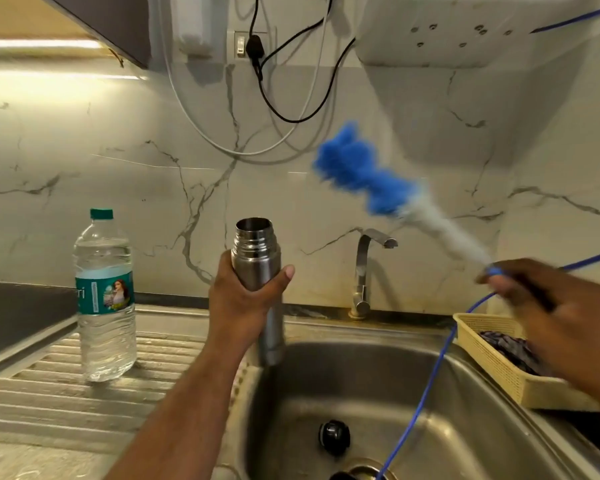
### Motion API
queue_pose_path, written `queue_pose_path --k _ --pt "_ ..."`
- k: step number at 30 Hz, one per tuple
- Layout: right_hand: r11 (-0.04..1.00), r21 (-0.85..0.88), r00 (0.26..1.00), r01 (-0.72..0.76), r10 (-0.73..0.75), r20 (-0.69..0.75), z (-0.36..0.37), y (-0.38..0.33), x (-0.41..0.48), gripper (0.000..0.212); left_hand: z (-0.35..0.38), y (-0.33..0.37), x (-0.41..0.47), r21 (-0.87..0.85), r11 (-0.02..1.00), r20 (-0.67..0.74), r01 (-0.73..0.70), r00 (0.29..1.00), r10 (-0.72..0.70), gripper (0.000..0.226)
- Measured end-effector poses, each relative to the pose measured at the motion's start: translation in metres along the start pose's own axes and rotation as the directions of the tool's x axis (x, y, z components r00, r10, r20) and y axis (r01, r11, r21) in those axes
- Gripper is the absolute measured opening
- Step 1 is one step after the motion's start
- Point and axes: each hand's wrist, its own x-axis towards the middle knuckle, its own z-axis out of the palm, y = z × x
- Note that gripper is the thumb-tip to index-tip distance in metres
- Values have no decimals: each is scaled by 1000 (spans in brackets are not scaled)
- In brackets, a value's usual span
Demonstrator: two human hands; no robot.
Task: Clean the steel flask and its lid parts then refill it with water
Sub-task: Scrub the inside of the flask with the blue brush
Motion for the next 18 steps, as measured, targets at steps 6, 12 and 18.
queue_pose_path --k 6,12,18 --pt "986 125 962 108 -135 239 79 0 -17 45 27 10 -36 -363 845 392 394 887 -245 62" --pt "980 156 984 120 -139 113 79 16 -13 34 29 6 -37 -361 822 498 441 836 -230 73" --pt "978 193 992 73 -92 88 85 18 -15 34 27 9 -36 -445 668 620 596 743 -250 76"
